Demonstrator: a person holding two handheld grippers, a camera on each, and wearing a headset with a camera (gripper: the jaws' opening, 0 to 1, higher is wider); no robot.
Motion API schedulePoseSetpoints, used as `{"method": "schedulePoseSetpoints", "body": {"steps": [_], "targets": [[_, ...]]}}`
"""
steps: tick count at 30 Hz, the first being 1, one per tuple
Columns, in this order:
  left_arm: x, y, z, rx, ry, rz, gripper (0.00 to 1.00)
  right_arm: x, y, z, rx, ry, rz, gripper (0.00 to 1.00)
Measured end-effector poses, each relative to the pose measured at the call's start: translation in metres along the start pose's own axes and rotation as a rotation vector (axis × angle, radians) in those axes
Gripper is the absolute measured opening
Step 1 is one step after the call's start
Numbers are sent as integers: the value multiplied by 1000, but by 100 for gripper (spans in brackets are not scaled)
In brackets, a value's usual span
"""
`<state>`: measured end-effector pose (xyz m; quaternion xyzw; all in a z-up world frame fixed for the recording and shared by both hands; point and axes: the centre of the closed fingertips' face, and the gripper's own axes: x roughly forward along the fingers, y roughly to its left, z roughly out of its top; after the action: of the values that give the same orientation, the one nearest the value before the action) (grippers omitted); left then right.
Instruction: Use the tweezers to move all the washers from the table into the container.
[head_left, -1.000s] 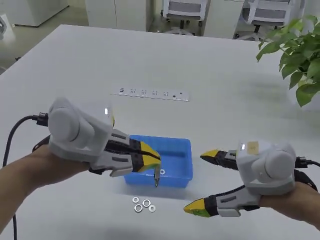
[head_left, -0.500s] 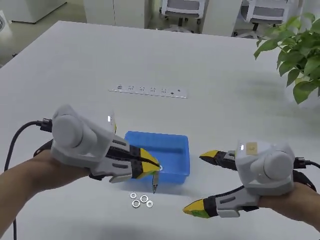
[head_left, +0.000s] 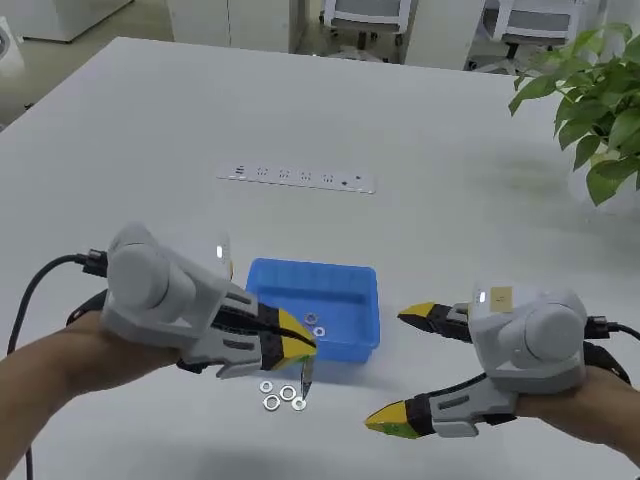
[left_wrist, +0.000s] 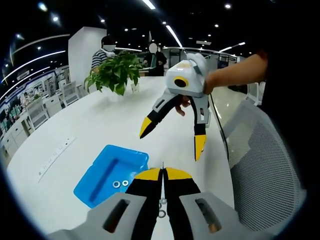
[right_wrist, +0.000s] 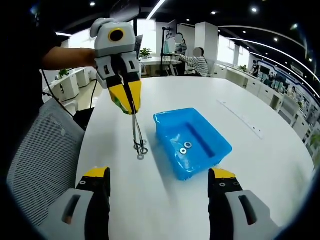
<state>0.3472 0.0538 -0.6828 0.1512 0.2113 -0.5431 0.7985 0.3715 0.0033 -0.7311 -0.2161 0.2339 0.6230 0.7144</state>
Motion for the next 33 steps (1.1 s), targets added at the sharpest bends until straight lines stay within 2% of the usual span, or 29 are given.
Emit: {"method": "schedulePoseSetpoints", "body": {"steps": [4, 21, 33], "targets": [[2, 0, -6, -5, 8, -1, 5, 0, 1, -2, 3, 6, 0, 82], [3, -2, -15, -13, 14, 4, 5, 0, 5, -7, 3, 27, 8, 82], [2, -3, -13, -28, 3, 4, 5, 4, 8, -5, -3, 32, 25, 80]]}}
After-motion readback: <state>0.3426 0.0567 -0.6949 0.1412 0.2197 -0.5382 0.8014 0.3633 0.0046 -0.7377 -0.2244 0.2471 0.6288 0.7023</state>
